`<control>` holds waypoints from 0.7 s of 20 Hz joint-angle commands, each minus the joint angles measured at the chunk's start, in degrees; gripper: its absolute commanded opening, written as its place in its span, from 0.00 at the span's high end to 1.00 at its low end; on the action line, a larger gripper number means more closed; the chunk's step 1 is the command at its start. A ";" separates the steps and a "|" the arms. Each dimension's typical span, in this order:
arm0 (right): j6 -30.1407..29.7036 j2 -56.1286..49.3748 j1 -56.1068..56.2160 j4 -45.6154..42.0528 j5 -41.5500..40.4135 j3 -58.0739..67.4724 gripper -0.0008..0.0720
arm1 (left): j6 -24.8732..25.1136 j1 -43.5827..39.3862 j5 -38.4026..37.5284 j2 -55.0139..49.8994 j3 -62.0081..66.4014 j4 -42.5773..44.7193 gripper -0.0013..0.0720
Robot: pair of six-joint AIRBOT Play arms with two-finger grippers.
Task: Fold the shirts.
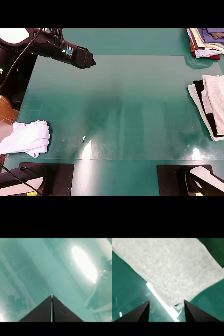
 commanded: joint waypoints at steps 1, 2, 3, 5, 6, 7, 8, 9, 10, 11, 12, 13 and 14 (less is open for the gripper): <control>0.04 0.70 -0.22 3.02 -0.24 1.01 0.32 | 0.20 -0.02 -0.20 -0.04 0.00 0.02 0.95; 0.07 0.70 1.44 5.62 -0.61 2.64 0.32 | 0.20 -0.02 -0.17 -0.02 0.00 0.00 0.95; 0.07 0.70 4.09 9.35 -0.66 4.42 0.32 | 0.20 -0.02 -0.15 -0.04 0.00 0.00 0.95; 0.07 0.68 11.67 14.88 -0.85 7.43 0.32 | 0.22 -0.02 0.79 -0.02 0.00 0.07 0.95; 0.04 0.68 16.11 15.54 -1.22 8.74 0.32 | 0.20 -0.02 0.83 -0.02 0.00 0.04 0.95; 0.02 0.66 20.98 14.99 -1.92 10.03 0.32 | 0.15 -0.02 0.48 -0.02 0.00 0.00 0.95; 0.00 0.63 26.10 14.84 -3.06 11.02 0.32 | 0.15 -0.02 0.52 -0.02 0.00 -0.02 0.95; 0.00 0.66 30.77 14.86 -4.50 11.74 0.34 | 0.15 -0.02 0.94 -0.02 0.00 -0.04 0.95; 0.00 0.63 34.88 14.84 -5.73 12.28 0.41 | 0.15 -0.02 1.18 -0.02 0.00 -0.04 0.95; 0.00 0.66 39.01 14.88 -6.88 12.72 0.50 | 0.15 -0.02 1.40 -0.02 0.00 -0.07 0.95; 0.00 0.66 42.49 14.88 -7.63 13.09 0.62 | 0.15 -0.02 1.53 -0.02 0.00 -0.07 0.95; 0.00 0.70 45.70 14.93 -8.63 13.09 0.74 | 0.15 -0.02 1.79 -0.02 0.00 -0.07 0.95; -0.02 0.66 48.81 14.84 -9.27 13.07 0.87 | 0.15 -0.02 1.79 -0.02 0.00 -0.07 0.95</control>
